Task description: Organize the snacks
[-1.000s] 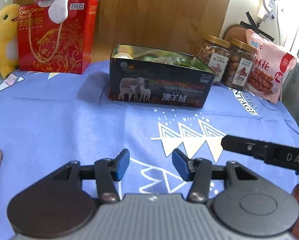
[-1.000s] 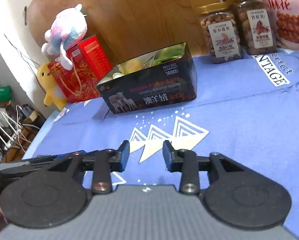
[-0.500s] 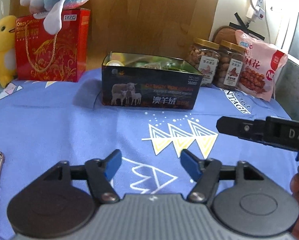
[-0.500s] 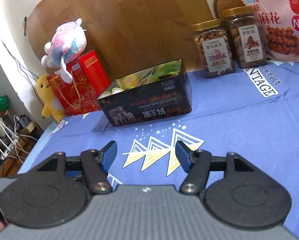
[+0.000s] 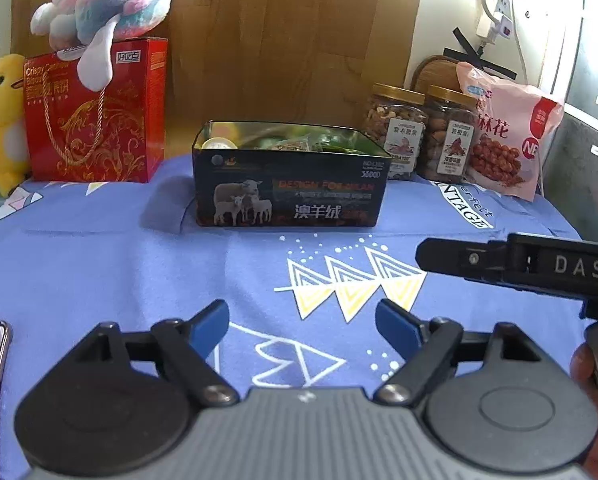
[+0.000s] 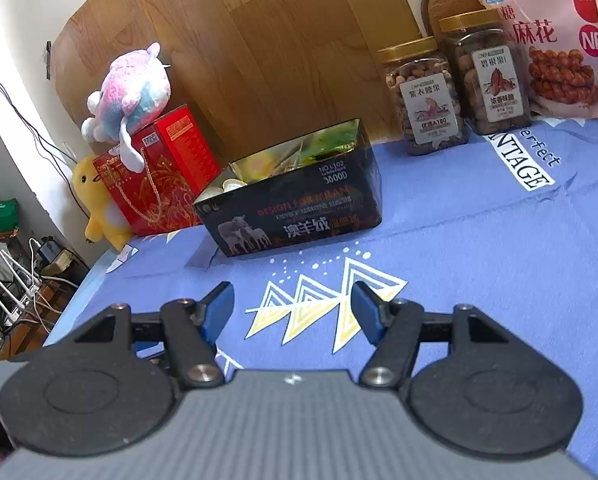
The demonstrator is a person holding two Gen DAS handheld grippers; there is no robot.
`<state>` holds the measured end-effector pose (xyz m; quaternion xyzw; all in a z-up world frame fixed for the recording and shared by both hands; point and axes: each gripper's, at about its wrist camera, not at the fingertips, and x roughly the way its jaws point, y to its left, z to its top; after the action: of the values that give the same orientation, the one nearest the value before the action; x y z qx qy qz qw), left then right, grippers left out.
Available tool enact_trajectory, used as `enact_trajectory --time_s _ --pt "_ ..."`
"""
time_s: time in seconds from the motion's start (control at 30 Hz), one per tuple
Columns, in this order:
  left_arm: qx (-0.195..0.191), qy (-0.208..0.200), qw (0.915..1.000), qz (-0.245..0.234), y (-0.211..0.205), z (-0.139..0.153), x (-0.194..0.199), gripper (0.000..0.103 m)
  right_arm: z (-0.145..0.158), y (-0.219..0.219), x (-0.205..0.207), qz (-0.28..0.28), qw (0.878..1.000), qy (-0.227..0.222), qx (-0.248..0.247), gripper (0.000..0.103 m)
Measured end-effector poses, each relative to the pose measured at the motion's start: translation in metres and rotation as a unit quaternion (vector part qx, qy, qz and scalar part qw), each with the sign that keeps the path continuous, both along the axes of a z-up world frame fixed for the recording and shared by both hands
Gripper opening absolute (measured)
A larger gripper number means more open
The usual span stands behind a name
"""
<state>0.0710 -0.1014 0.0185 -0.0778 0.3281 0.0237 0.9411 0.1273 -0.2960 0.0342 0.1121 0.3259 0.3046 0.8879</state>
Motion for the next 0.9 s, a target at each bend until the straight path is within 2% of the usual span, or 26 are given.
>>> enact_trajectory --time_s 0.03,0.1,0.2,0.5,0.67,0.83,0.9 --pt "-0.001 0.000 1.0000 -0.001 -0.001 0.000 0.000 0.086 0.000 0.000 0.000 -0.001 1.000 0.000 0.000 0.067" --pt "-0.002 -0.003 1.0000 -0.004 -0.002 0.001 -0.002 0.098 0.000 -0.001 -0.001 -0.001 1.000 0.001 0.002 0.067" --pt "0.004 -0.014 0.9999 -0.007 -0.006 0.005 -0.004 0.103 0.001 -0.002 -0.002 -0.002 1.000 -0.002 0.004 0.067" --pt "0.000 -0.013 0.9999 0.001 -0.007 0.007 -0.006 0.103 0.002 -0.007 -0.004 -0.007 1.000 -0.006 0.010 0.067" --pt "0.008 -0.008 0.9997 0.023 -0.007 0.006 -0.004 0.103 0.002 -0.010 -0.006 -0.016 1.000 -0.006 0.012 0.067" --pt "-0.005 0.019 0.9991 0.038 -0.001 0.002 0.002 0.103 0.003 -0.012 -0.008 -0.020 1.000 -0.005 0.013 0.068" --pt "0.001 0.025 0.9984 0.052 -0.001 0.000 0.003 0.103 0.002 -0.014 -0.009 -0.021 1.000 -0.007 0.012 0.068"
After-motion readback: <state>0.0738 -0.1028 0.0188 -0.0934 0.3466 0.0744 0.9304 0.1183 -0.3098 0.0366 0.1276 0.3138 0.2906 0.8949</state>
